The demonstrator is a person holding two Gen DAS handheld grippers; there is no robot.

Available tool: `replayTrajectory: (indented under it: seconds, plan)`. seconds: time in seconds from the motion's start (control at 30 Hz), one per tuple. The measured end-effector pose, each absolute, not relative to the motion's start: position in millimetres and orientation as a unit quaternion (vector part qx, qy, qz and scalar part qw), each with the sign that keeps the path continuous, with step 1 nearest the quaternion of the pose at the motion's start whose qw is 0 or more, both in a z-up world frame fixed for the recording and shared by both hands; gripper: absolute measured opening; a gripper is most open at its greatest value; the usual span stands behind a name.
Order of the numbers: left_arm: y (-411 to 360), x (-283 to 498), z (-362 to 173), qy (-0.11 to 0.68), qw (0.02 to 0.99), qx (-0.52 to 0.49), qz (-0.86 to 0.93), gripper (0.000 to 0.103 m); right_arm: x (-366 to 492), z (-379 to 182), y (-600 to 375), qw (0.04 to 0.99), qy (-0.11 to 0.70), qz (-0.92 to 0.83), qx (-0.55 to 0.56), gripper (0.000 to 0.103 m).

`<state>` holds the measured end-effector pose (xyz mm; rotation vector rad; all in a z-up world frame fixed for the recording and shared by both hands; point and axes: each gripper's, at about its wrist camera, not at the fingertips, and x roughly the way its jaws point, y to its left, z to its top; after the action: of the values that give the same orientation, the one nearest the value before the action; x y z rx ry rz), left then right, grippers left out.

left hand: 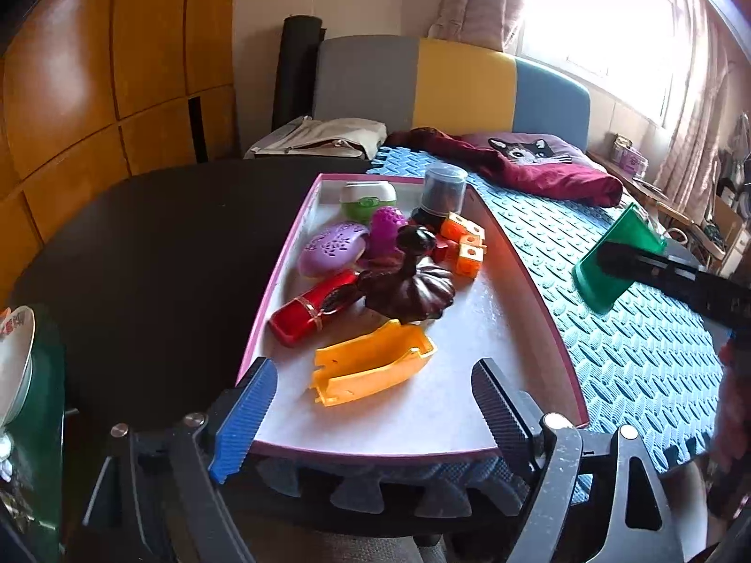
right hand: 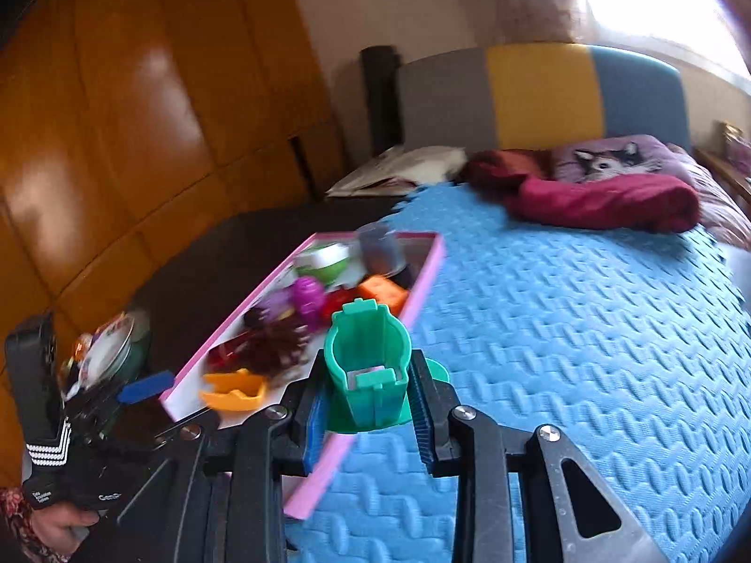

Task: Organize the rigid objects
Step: 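Carry the green flanged toy into the tray and open the right tool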

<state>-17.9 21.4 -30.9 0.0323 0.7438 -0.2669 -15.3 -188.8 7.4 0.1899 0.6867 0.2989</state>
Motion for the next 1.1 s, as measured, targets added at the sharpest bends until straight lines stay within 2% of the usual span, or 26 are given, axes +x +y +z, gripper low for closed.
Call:
replayTrajectory:
  seconds: [0.4, 0.8, 1.1]
  plan:
    - [41, -15, -30, 0.366, 0.924, -0.013, -0.113, 0.086, 7, -8, -132, 0.908, 0.373, 0.192, -0.001, 0.03]
    - [56, -10, -30, 0.373, 0.919, -0.053, -0.116, 0.086, 20, -28, -118, 0.882, 0.416, 0.213, -0.059, 0.03]
    - [59, -8, -27, 0.372, 0.919, -0.067, -0.112, 0.093, 24, -32, -114, 0.876, 0.427, 0.207, -0.08, 0.031]
